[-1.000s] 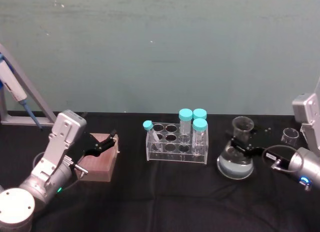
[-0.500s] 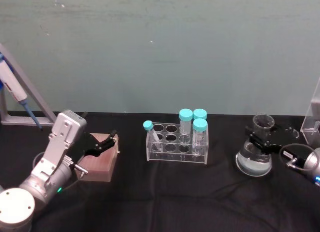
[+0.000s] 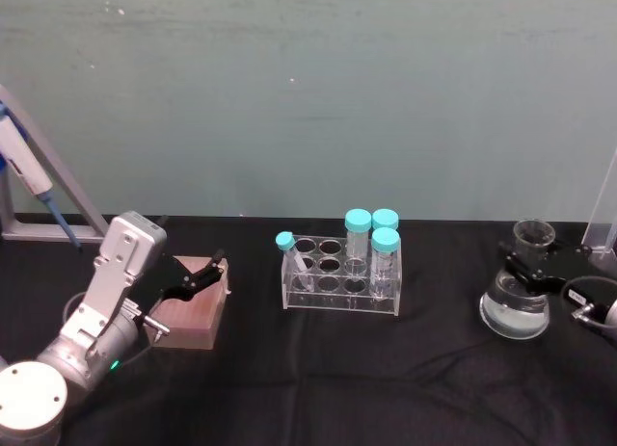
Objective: Place the experimental apparatus aside using one hand.
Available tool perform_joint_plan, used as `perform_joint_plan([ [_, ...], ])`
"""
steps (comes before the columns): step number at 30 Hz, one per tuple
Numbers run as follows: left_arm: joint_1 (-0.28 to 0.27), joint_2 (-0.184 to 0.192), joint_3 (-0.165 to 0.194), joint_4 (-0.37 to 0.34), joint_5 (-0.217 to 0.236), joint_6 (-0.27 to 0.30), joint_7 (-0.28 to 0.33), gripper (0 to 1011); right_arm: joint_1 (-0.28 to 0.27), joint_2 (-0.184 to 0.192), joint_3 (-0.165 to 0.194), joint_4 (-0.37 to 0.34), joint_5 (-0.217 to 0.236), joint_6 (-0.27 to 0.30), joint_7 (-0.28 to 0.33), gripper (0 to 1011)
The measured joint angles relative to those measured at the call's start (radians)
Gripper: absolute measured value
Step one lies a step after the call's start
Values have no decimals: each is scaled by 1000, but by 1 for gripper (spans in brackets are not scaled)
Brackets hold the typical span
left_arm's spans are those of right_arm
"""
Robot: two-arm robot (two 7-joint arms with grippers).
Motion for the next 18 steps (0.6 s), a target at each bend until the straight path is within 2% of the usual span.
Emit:
perform_joint_plan([
  [18, 0, 0, 0, 0, 0, 0, 0, 1000, -22, 2, 58, -14, -32, 22, -45, 453],
])
